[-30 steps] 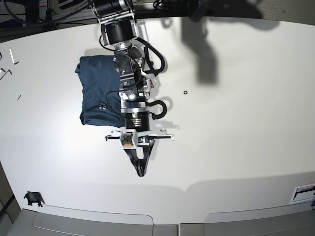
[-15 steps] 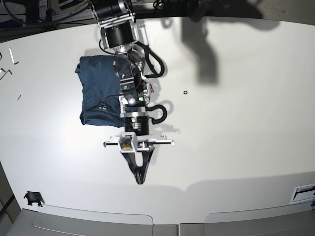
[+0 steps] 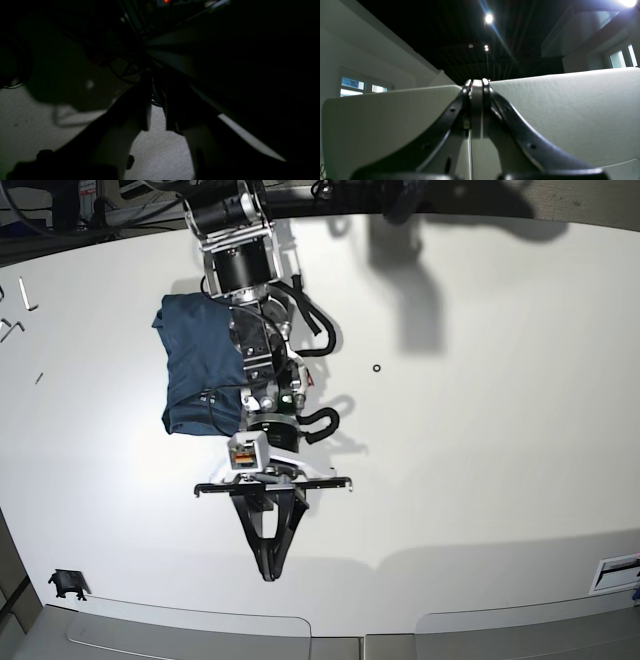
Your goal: Fold the T-shirt properly
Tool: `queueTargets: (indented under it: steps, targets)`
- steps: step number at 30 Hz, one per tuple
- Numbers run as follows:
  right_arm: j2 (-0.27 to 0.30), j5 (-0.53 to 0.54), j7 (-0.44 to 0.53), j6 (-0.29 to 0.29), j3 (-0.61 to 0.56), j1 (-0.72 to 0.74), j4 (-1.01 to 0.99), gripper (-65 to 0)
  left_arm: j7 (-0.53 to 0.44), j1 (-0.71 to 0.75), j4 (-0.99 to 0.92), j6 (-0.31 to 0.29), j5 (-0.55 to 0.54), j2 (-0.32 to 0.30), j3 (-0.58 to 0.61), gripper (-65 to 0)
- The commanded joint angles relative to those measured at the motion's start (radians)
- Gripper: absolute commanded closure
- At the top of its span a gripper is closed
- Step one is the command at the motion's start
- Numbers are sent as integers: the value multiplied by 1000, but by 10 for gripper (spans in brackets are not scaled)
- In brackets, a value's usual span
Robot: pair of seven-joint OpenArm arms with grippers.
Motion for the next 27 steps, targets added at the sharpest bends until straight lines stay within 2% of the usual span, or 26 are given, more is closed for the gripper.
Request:
queueTargets:
  steps: [1, 7, 14, 18, 27]
  targets:
    - [-5, -3, 24, 0, -2, 33, 18, 0, -16, 9, 5, -11, 0, 2, 2, -81]
    - [-6, 22, -27, 0, -2, 32, 18, 0, -16, 9, 5, -11, 0, 2, 2, -81]
    - [-5, 23, -26, 0, -2, 29, 18, 0, -16, 9, 5, -11, 0, 2, 2, -81]
    - [0, 22, -79, 0, -2, 31, 18, 0, -16, 9, 5, -11, 0, 2, 2, -81]
    - [0, 23, -75, 0, -2, 82, 18, 0, -16, 9, 5, -11, 0, 2, 2, -81]
